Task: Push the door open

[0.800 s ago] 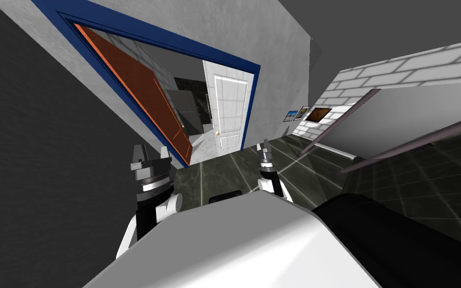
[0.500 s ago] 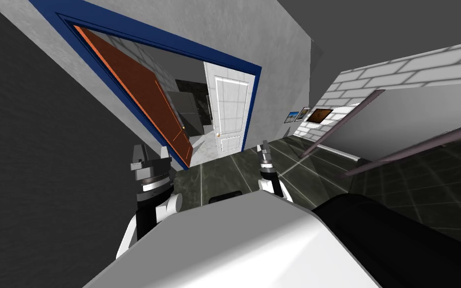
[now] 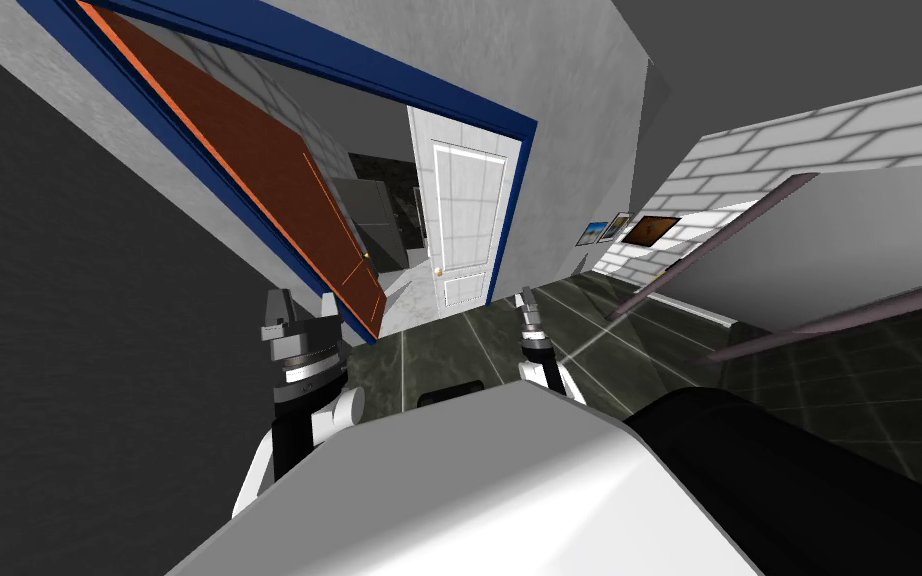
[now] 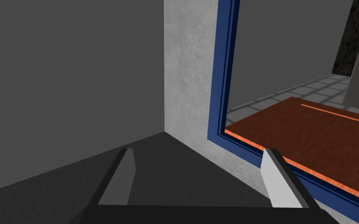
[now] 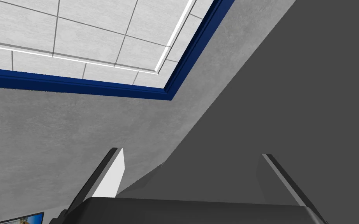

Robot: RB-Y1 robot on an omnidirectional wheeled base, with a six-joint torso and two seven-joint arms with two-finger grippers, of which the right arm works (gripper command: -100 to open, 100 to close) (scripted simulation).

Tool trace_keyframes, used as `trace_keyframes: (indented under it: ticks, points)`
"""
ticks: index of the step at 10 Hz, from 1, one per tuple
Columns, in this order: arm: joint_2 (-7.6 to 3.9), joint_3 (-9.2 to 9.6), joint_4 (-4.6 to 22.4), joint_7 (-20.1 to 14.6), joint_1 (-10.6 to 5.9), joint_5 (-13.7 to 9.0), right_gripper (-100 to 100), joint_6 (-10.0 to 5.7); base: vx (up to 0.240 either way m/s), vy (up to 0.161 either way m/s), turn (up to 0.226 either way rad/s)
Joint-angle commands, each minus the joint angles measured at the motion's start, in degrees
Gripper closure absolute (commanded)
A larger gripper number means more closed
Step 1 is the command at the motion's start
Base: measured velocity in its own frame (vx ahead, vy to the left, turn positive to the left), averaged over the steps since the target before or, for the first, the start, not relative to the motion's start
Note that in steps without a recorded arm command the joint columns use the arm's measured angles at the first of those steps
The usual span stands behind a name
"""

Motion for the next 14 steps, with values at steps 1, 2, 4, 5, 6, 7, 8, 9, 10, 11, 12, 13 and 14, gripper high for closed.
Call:
trace_keyframes:
  ticks: [1,2,4,5,6,7,8,9,10,11,12,13,14]
  points:
    - [-0.27,-0.56,1.76,1.66,0.19,0.97,-100,-1.46,0.190,0.032,0.022]
    - [-0.36,-0.78,2.42,2.23,0.28,1.31,-100,-1.99,0.181,0.032,0.012]
    - [-0.73,-1.66,5.04,4.50,0.64,2.71,-100,-4.11,0.181,0.040,0.024]
    - [-0.90,-2.10,6.38,5.65,0.82,3.42,-100,-5.19,0.167,0.056,0.016]
    - [-1.05,-2.62,7.91,6.97,1.02,4.23,-100,-6.43,0.188,0.033,0.019]
    - [-1.13,-2.87,8.67,7.63,1.13,4.63,-100,-7.05,0.161,0.032,0.021]
    - [-1.28,-3.38,10.19,8.95,1.33,5.44,-100,-8.28,0.139,0.048,0.026]
    - [-1.35,-3.64,10.96,9.61,1.44,5.85,-100,-8.90,0.136,0.039,0.015]
    - [-1.48,-4.18,12.57,11.00,1.65,6.70,-100,-10.21,0.158,0.038,0.017]
    - [-1.53,-4.46,13.41,11.73,1.77,7.15,-100,-10.89,0.140,0.046,0.021]
    - [-1.63,-5.03,15.10,13.19,2.00,8.04,-100,-12.25,0.146,0.055,0.029]
    - [-1.68,-5.31,15.94,13.92,2.11,8.49,-100,-12.94,0.151,0.043,0.012]
    - [-1.78,-5.88,17.63,15.37,2.34,9.39,-100,-14.30,0.165,0.024,0.025]
